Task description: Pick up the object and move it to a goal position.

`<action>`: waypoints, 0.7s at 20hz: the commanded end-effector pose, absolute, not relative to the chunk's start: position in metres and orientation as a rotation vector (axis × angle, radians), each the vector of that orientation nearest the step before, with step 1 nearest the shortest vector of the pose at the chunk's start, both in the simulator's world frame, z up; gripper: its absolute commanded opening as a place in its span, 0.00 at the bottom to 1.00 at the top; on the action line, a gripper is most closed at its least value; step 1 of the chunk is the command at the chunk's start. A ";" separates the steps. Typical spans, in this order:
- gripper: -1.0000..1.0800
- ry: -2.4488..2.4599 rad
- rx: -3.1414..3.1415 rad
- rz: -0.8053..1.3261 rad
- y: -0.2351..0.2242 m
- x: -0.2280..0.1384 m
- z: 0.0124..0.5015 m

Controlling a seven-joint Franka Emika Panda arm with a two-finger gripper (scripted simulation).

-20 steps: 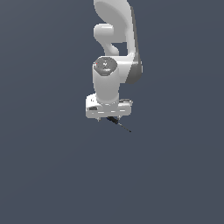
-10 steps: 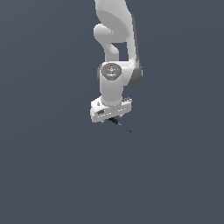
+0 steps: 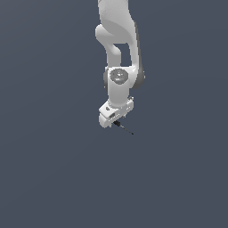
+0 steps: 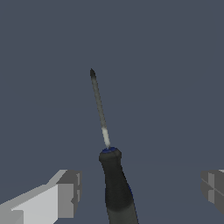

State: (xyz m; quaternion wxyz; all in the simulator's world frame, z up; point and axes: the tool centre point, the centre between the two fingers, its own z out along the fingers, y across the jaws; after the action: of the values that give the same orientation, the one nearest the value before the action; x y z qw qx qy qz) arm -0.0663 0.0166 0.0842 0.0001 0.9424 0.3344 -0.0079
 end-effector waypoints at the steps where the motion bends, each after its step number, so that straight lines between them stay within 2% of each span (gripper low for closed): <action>1: 0.96 1.150 2.923 -0.017 0.021 -0.072 0.078; 14: 0.96 1.367 2.828 0.000 0.031 -0.086 0.065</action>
State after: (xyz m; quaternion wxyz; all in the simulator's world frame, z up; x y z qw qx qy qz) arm -0.0854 0.0305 0.0656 -0.0001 0.9016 0.4327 -0.0004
